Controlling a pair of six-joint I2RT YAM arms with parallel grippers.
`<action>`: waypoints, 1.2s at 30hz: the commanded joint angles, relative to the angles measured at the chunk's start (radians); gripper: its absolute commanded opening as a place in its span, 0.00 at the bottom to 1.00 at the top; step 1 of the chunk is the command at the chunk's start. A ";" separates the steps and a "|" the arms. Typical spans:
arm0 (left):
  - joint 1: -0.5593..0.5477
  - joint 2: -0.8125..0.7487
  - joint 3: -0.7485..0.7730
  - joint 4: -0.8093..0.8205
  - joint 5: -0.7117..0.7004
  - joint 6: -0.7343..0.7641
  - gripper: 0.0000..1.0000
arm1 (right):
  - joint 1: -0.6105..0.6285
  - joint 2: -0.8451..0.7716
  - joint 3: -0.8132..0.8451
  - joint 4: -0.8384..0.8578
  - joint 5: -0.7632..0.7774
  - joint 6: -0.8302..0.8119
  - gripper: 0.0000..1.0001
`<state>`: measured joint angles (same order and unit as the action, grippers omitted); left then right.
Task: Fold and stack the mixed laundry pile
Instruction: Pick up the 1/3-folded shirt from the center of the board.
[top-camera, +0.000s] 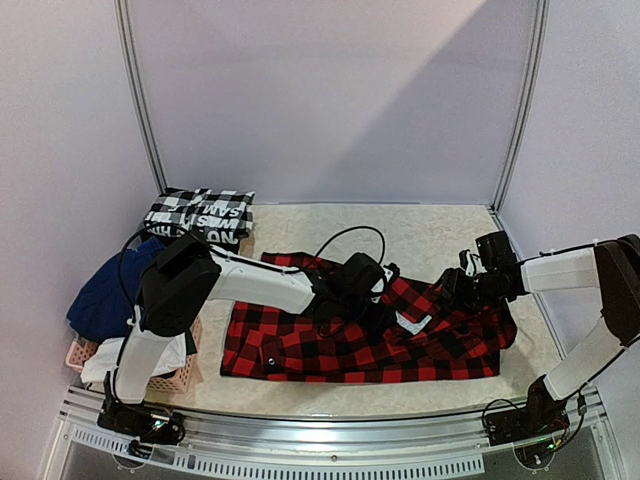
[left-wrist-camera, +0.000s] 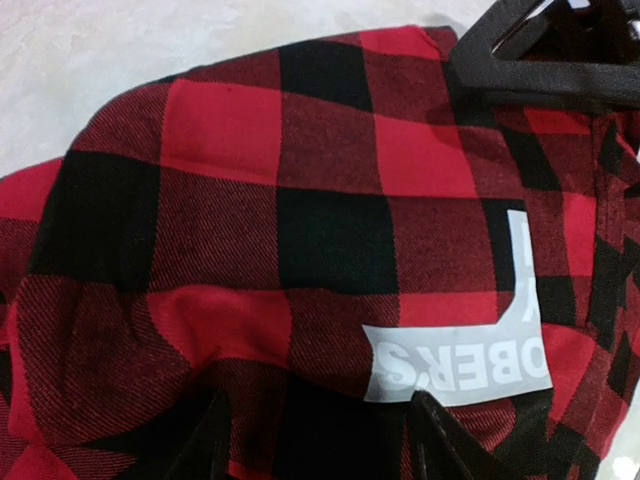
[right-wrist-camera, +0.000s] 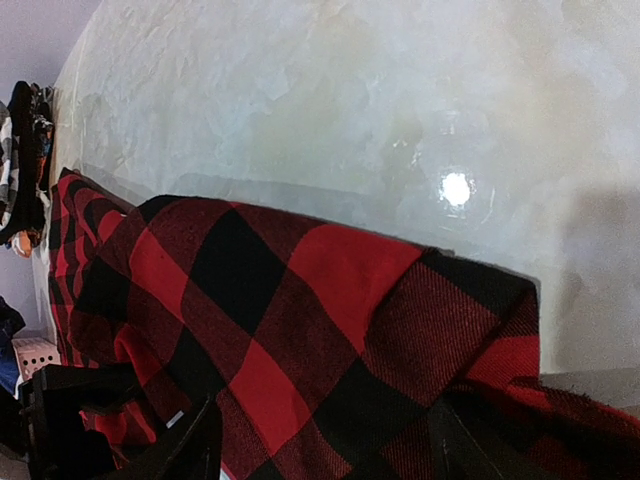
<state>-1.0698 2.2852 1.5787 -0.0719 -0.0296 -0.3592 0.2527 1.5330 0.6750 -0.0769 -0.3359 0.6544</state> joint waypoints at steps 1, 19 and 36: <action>-0.010 0.009 -0.018 0.009 -0.004 0.000 0.62 | -0.006 0.023 -0.015 0.060 -0.022 0.015 0.70; -0.012 0.019 -0.034 0.014 0.008 -0.014 0.59 | -0.006 0.084 0.015 0.195 -0.072 0.041 0.09; -0.012 -0.010 -0.036 0.022 0.003 -0.009 0.58 | 0.039 -0.097 0.205 -0.051 -0.063 -0.097 0.00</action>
<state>-1.0698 2.2856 1.5631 -0.0483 -0.0307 -0.3683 0.2588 1.4841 0.8139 -0.0582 -0.4004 0.6193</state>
